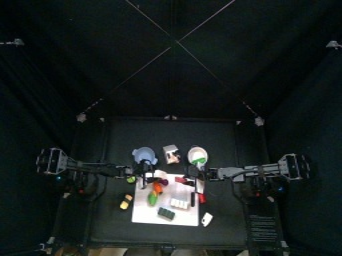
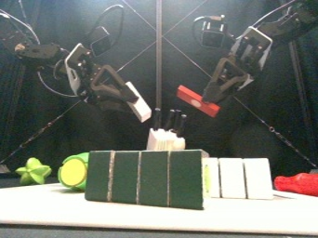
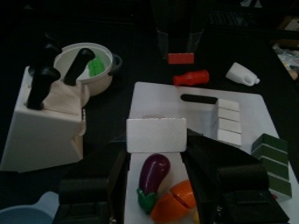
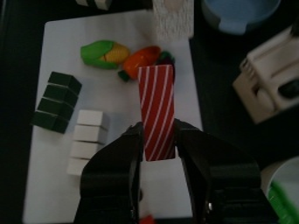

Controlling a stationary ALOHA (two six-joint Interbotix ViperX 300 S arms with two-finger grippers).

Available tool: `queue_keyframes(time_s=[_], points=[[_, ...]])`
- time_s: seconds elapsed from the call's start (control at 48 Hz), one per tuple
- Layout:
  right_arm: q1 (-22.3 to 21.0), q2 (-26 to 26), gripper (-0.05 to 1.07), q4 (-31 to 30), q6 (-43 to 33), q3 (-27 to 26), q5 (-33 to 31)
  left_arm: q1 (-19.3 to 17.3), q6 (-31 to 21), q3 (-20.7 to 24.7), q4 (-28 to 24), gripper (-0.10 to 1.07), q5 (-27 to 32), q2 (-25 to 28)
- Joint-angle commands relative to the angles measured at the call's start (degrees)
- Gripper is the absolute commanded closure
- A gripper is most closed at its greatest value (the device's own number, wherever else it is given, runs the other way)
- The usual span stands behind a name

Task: Place salmon to right of board

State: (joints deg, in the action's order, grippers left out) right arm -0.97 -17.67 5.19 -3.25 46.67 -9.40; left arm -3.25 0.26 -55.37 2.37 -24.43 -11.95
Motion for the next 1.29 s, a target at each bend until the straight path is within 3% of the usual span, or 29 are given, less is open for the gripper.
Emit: queue_keyframes(time_s=[0.0,0.208,0.417,0.708,0.875,1.083,1.271], points=[[-0.09,-2.2,0.62,7.03,0.09,0.53,-0.09,-0.44,0.09,0.0,-0.09,0.41,-0.44,-1.85],[-0.09,-5.01,0.62,17.84,-5.89,4.39,-0.09,-0.97,0.09,-1.23,-0.09,0.41,-0.44,-3.43],[-0.26,-6.86,0.62,16.52,-20.3,7.91,0.0,-2.72,0.18,-0.97,-0.26,0.41,-0.44,-4.83],[-0.26,-6.94,0.62,1.05,-44.12,8.17,-2.55,-7.73,0.09,-0.97,-0.53,0.41,-0.44,-7.73],[-0.35,-6.86,0.62,-9.14,-60.56,7.29,-11.34,-9.05,0.18,-2.02,-1.14,0.41,-0.44,-9.58],[0.7,-6.33,0.62,-27.16,-82.53,4.48,-23.55,-9.67,0.09,-3.69,-3.25,0.41,0.0,-11.78],[4.75,-5.27,0.62,-36.39,-97.91,4.66,-26.54,-9.67,0.0,-5.63,-3.16,0.41,-0.09,-13.71]])
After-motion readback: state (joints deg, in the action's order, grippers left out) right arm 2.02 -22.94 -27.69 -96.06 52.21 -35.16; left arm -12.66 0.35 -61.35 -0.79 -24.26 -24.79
